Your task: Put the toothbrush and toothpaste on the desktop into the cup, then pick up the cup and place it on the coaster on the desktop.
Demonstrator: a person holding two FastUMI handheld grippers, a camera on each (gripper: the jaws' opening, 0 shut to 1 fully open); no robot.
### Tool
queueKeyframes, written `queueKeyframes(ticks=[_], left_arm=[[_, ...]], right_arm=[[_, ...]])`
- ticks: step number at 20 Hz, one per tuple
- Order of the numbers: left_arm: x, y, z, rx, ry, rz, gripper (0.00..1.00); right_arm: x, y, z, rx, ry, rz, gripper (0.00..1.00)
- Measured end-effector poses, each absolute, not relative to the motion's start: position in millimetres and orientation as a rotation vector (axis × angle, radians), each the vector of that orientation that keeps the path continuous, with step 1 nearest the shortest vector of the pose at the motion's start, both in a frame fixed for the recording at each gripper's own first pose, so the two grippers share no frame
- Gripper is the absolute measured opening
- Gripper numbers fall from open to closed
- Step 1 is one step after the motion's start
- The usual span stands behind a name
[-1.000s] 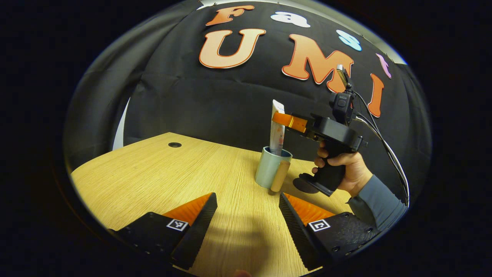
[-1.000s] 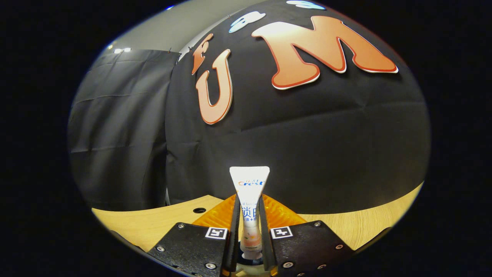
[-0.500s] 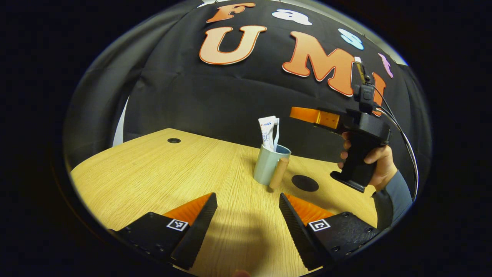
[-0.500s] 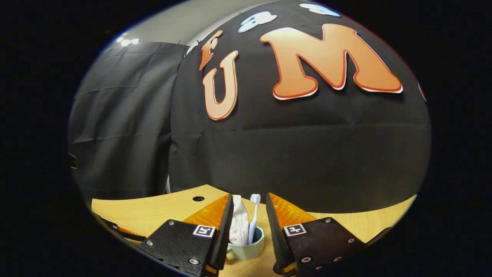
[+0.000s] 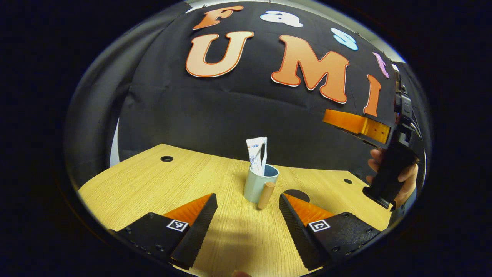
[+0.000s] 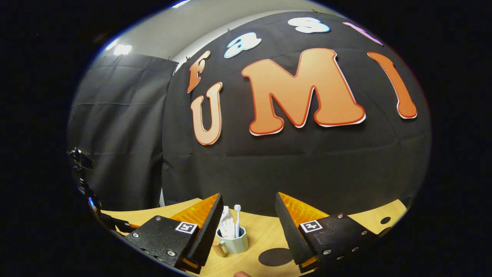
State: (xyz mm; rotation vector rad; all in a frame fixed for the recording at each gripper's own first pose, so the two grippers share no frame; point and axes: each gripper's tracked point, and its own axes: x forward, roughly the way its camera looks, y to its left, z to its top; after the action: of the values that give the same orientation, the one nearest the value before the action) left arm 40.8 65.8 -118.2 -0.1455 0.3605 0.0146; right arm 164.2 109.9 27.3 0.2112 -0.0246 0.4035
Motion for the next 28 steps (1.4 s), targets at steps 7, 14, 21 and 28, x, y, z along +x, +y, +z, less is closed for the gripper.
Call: queueKeyframes(ticks=[7,14,21,28], left_arm=[[81.7,37.9,-88.9,-0.127,0.404,-0.109,0.97],[127.7,28.8,-109.1,-0.133,0.630,-0.120,0.97],[147.8,27.7,-151.3,-0.112,0.890,-0.087,0.97],[150.6,25.1,-201.7,-0.060,1.047,-0.033,0.96]], right_arm=[[121.4,47.4,43.8,0.114,-0.052,0.321,0.82],[75.0,2.2,25.8,0.147,-0.013,0.292,0.83],[39.9,-7.4,14.2,0.037,0.008,0.321,0.84],[9.4,14.7,-6.9,-0.050,0.021,0.404,0.87]])
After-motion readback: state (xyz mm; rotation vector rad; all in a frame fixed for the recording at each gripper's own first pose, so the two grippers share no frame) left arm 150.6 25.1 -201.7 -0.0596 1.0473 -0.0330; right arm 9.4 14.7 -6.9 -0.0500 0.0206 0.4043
